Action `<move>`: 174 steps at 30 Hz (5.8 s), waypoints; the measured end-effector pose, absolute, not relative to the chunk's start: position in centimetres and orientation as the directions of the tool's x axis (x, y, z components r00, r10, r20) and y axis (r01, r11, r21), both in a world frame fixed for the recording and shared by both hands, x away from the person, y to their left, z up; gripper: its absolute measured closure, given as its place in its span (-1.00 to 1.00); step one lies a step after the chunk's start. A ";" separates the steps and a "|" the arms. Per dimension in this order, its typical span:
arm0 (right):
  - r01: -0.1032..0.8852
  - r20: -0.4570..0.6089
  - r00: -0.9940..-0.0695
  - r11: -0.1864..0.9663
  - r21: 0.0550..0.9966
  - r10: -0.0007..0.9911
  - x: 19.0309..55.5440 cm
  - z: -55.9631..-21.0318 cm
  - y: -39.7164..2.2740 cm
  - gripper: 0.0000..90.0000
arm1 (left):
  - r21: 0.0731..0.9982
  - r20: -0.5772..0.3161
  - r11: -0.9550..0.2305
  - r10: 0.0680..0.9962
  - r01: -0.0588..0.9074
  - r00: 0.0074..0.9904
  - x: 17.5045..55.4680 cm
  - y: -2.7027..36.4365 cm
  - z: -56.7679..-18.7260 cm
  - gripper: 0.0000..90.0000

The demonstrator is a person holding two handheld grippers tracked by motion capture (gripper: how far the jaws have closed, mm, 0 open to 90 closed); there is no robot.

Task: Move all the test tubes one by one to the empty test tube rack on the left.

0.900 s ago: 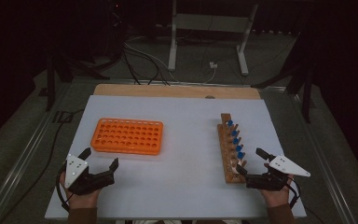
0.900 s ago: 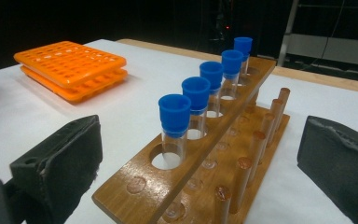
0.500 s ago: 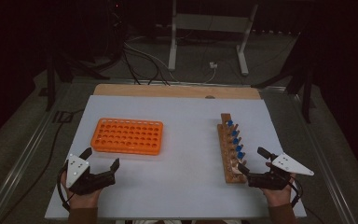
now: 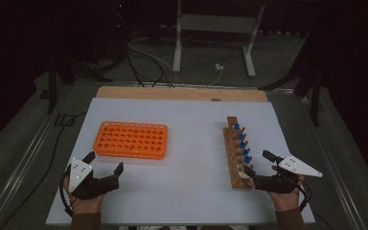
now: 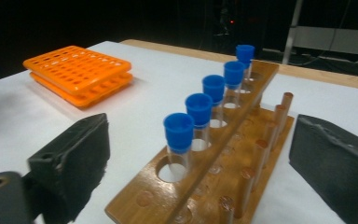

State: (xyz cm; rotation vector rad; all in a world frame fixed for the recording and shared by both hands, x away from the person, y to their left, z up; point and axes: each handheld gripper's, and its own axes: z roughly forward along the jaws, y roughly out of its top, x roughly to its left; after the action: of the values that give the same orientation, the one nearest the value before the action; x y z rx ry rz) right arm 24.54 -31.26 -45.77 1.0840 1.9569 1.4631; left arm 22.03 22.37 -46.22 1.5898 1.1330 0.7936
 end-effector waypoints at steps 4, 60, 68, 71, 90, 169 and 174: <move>0.331 0.080 -0.598 0.154 0.931 0.797 24.6 -45.5 -30.8 -0.69 | 0.953 -0.038 -0.071 0.937 0.294 0.348 22.1 22.3 -46.3 -0.97; 0.341 0.035 -0.656 0.255 0.905 0.754 24.6 -40.0 -30.2 0.71 | 0.953 -0.057 -0.092 0.882 0.290 0.467 22.9 19.4 -44.0 -0.97; 0.325 0.022 -0.667 0.264 0.908 0.745 24.8 -38.5 -29.9 0.71 | 0.965 -0.043 -0.103 0.844 0.240 0.535 23.4 17.9 -43.3 -0.97; 0.320 0.023 -0.673 0.263 0.910 0.739 24.9 -38.4 -29.7 0.71 | 0.966 -0.037 -0.112 0.833 0.233 0.552 23.7 17.5 -43.2 -0.97; 0.335 0.062 -0.711 0.260 0.906 0.700 27.6 -39.0 -26.1 0.71 | 0.958 -0.041 -0.150 0.772 0.246 0.634 26.4 12.9 -42.8 -0.97; 0.337 0.099 -0.707 0.211 0.918 0.700 30.9 -39.6 -19.0 -0.96 | 0.928 0.007 -0.279 0.672 0.245 0.740 31.0 7.4 -44.0 0.73; 0.332 0.082 -0.682 0.208 0.920 0.727 30.8 -39.7 -20.1 -1.00 | 0.932 -0.002 -0.261 0.691 0.252 0.723 31.2 8.5 -44.0 0.73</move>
State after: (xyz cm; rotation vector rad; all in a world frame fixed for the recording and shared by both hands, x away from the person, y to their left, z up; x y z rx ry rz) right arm 30.80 -20.14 -39.68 0.9876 2.1197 1.4692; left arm 31.16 8.52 -43.96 1.8327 0.7368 0.5011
